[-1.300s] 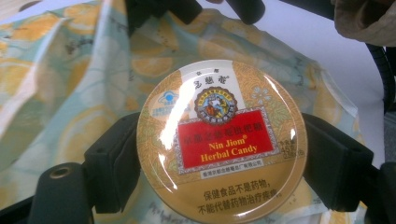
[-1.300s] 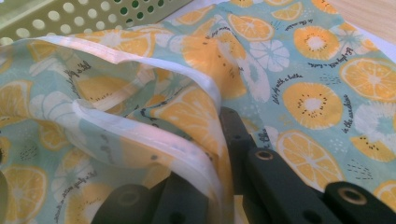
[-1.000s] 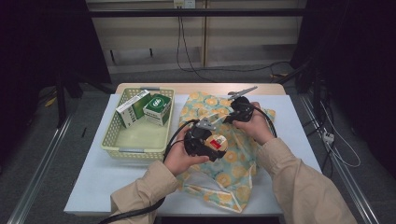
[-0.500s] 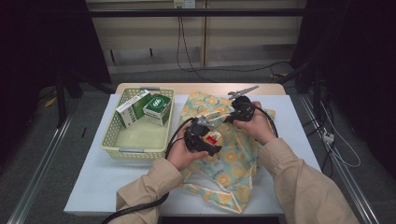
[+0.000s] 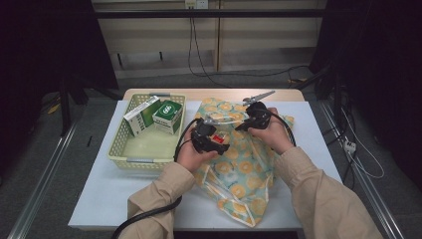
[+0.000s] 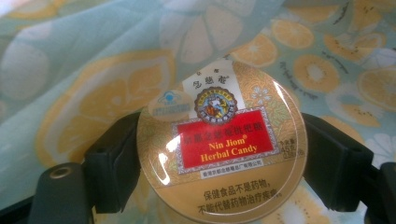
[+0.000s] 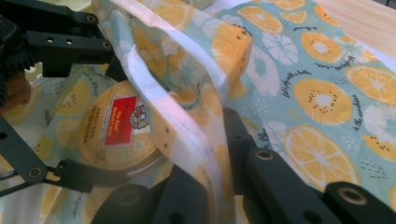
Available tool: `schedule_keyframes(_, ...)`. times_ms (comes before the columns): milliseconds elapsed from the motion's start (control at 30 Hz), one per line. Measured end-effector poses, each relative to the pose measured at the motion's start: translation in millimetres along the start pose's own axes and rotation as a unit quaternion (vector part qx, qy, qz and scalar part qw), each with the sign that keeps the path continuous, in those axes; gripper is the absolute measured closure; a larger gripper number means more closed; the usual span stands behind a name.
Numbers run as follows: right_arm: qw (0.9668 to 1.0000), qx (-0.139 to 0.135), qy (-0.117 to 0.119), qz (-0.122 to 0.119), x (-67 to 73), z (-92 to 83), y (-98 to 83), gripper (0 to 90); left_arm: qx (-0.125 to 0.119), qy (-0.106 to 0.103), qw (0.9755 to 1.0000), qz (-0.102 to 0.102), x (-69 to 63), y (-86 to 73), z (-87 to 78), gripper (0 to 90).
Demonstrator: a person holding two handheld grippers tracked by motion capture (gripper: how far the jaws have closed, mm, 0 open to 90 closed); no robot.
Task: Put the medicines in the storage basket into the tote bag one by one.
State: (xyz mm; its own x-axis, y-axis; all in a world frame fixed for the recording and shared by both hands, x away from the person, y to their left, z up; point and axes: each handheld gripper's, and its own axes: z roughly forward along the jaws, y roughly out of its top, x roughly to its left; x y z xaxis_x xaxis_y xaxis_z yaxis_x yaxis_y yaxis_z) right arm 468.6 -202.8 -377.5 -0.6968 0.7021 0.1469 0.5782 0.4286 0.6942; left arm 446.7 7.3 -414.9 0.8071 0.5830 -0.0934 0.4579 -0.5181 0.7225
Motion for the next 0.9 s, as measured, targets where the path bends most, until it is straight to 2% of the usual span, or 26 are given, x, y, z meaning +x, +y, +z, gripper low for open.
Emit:
schedule_keyframes(67,1.0000,-0.001,0.000,0.001,-0.2,0.6,0.4,88.9,0.001,-0.005,1.0000,0.002,-1.8,-0.2,1.3,20.5)
schedule_keyframes(100,1.0000,0.000,0.000,0.001,-0.5,1.0,0.3,88.9,0.003,0.012,0.9999,0.003,-4.1,-0.1,2.1,20.5)
schedule_keyframes(133,1.0000,0.000,0.000,0.002,-0.7,1.3,0.1,88.9,0.005,-0.002,1.0000,0.005,-2.8,0.0,3.3,20.5)
schedule_keyframes(200,1.0000,0.000,0.001,0.004,-0.9,2.2,-0.2,88.9,0.007,0.001,1.0000,0.005,-2.1,0.2,5.9,20.5)
schedule_keyframes(300,1.0000,0.000,0.002,0.001,-0.2,3.1,-0.2,88.9,0.008,0.001,0.9999,-0.007,0.6,1.1,10.4,20.4)
schedule_keyframes(400,1.0000,0.001,0.004,0.001,-0.1,3.9,-0.1,88.9,0.006,0.003,0.9999,-0.011,2.2,2.8,15.1,20.4)
schedule_keyframes(567,1.0000,0.002,0.008,0.005,-3.8,7.1,-1.4,88.9,0.009,0.006,0.9999,-0.010,6.2,5.4,22.6,20.4)
schedule_keyframes(633,0.9999,0.001,0.008,0.007,-5.7,8.4,-1.9,88.8,0.007,0.004,0.9999,-0.013,9.1,7.0,26.3,20.5)
schedule_keyframes(767,0.9998,0.000,0.008,0.016,-9.5,12.2,-2.1,88.8,-0.010,0.019,0.9996,-0.019,17.0,14.2,36.0,20.4)
schedule_keyframes(900,0.9997,-0.006,0.000,0.025,-14.3,13.5,-2.4,88.6,-0.009,0.020,0.9995,-0.022,20.3,16.6,43.4,17.8)
